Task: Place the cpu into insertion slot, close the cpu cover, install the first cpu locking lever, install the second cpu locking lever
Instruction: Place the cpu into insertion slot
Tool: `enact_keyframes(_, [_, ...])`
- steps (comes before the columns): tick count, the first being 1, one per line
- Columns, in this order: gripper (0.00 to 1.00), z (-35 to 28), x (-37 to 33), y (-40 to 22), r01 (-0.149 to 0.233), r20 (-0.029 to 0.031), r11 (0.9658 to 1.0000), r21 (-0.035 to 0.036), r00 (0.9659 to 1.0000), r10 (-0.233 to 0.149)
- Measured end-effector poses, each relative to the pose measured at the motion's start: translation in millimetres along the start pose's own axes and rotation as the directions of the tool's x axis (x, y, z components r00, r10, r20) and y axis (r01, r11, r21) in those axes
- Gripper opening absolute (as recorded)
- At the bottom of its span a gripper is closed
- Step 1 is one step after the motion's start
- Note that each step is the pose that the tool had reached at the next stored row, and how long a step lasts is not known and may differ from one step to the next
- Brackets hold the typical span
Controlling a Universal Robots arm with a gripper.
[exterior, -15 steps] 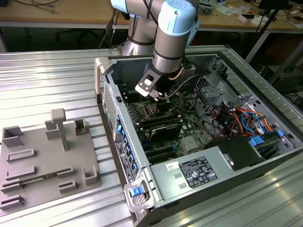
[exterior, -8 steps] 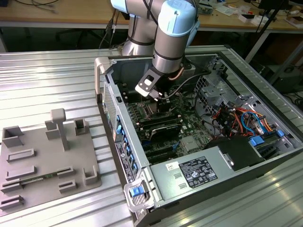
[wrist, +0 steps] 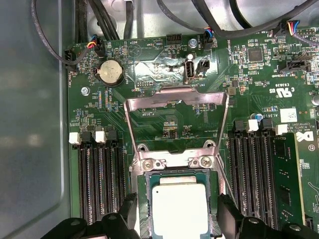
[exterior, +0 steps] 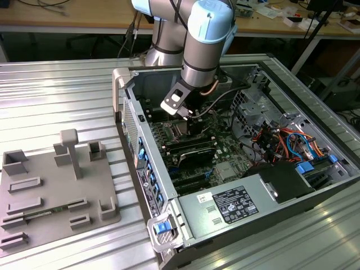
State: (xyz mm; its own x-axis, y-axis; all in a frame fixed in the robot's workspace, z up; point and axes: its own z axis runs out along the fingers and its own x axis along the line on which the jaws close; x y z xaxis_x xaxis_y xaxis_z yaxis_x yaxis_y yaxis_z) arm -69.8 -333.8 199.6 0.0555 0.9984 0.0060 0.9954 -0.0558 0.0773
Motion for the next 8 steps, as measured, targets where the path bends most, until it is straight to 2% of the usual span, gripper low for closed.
enact_keyframes(4, [0.75, -0.5, 0.0, 0.1, 0.000, 0.0002, 1.0000, -0.0001, 1.0000, 0.000])
enact_keyframes(8, [0.75, -6.8, 0.1, 0.5, 0.000, 0.0015, 1.0000, -0.0001, 1.0000, 0.000])
